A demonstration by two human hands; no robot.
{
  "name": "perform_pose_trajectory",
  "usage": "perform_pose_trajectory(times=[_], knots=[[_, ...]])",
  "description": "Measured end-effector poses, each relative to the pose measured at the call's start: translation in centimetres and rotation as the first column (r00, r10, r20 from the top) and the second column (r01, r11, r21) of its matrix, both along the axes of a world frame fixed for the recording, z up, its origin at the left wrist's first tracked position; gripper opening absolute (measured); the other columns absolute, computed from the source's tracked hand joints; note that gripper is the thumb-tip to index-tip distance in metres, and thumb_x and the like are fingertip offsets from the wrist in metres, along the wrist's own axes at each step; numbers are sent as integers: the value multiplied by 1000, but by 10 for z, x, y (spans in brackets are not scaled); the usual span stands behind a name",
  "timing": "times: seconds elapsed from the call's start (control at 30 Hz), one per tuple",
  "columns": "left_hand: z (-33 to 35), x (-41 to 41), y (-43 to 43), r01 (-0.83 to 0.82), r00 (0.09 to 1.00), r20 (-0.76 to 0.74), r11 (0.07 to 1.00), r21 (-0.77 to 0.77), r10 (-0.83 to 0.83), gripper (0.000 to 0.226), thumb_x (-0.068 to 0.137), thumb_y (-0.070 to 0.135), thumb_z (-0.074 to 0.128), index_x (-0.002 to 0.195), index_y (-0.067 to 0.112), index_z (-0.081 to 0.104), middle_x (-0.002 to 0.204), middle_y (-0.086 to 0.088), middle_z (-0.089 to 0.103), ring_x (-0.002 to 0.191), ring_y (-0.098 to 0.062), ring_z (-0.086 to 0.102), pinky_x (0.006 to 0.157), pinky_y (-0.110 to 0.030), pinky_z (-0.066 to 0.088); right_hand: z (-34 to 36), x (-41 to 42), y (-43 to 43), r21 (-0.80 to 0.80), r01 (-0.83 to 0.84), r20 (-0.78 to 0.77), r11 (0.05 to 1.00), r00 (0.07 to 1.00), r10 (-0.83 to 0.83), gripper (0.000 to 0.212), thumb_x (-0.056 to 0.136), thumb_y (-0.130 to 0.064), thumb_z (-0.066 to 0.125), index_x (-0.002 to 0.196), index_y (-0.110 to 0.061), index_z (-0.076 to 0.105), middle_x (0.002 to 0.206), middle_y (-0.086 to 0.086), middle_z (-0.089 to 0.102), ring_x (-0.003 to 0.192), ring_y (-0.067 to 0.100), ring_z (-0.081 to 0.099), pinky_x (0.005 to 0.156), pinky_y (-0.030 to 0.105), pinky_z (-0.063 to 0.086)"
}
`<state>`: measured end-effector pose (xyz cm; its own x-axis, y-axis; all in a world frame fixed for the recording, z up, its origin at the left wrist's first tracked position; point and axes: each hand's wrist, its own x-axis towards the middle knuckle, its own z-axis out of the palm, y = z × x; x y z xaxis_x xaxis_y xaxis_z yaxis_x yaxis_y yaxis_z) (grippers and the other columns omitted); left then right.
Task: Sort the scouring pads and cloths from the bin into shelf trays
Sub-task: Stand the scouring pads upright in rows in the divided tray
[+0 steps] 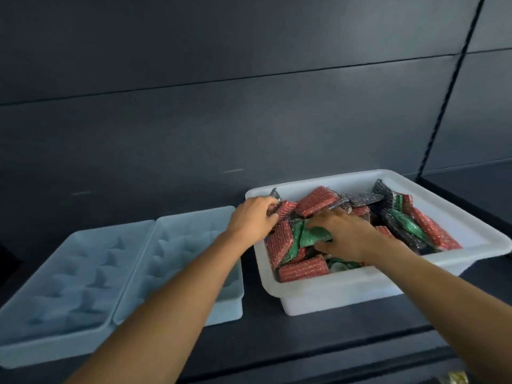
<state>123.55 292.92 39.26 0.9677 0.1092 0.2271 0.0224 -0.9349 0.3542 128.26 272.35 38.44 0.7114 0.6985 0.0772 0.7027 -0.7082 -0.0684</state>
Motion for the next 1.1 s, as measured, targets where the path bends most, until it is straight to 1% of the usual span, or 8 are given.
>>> perform_pose_trajectory(times=[0.23,0.37,0.47,0.6,0.73,0.83,0.97,1.1], knots=[[-18,55,-8,-58,998,28,911,407,51,34,88,52,62,104,21,63,100,0,68,93,-24,66,83,-36,40,1,5,7,-91,-36,329,995,942,64,28,100,-33,41,123,-23,54,112,-2,65,106,21,61,79,36,51],[-16,58,-7,-122,990,97,952,280,99,18,92,37,59,84,21,61,88,1,68,85,-23,67,75,-33,45,10,12,2,120,-80,551,990,834,0,15,86,-17,67,100,-12,67,83,3,69,78,24,64,66,35,53],[3,40,6,-108,981,142,982,-156,131,16,91,37,62,98,23,65,87,6,68,76,-15,65,69,-31,53,25,5,5,478,-88,446,874,881,-156,18,100,-18,46,101,-7,60,79,2,59,72,20,54,57,33,48],[19,-7,35,50,962,245,805,-591,120,13,89,24,68,100,18,67,76,7,67,59,-8,59,58,-25,46,41,-10,28,729,49,88,683,983,-164,19,102,-25,41,105,-7,45,70,3,52,62,25,50,55,38,41],[14,-59,88,63,953,264,757,-650,147,17,88,12,66,102,20,63,91,3,72,75,-17,68,69,-32,54,53,-36,67,810,98,-64,578,995,-79,39,97,-20,53,132,-13,37,90,-7,51,79,18,51,74,29,41],[12,-92,145,49,943,287,781,-623,169,30,87,5,64,106,28,64,98,8,72,81,-12,69,76,-28,55,56,-55,107,804,55,-64,593,998,-7,51,96,-16,54,142,-29,34,85,1,54,65,22,54,66,33,47],[8,-134,228,-12,936,277,807,-591,217,31,89,4,65,106,30,67,89,12,73,66,2,62,68,-19,50,48,-77,181,822,20,-44,569,999,28,33,89,-14,60,119,-28,54,66,-5,49,52,12,45,63,36,48],[0,-168,316,-132,922,271,882,-453,278,28,91,11,63,114,27,68,88,16,70,72,2,62,70,-20,48,32,-98,256,845,104,-175,524,980,89,23,86,-15,65,101,-24,51,65,-6,51,55,15,47,63,39,48]])
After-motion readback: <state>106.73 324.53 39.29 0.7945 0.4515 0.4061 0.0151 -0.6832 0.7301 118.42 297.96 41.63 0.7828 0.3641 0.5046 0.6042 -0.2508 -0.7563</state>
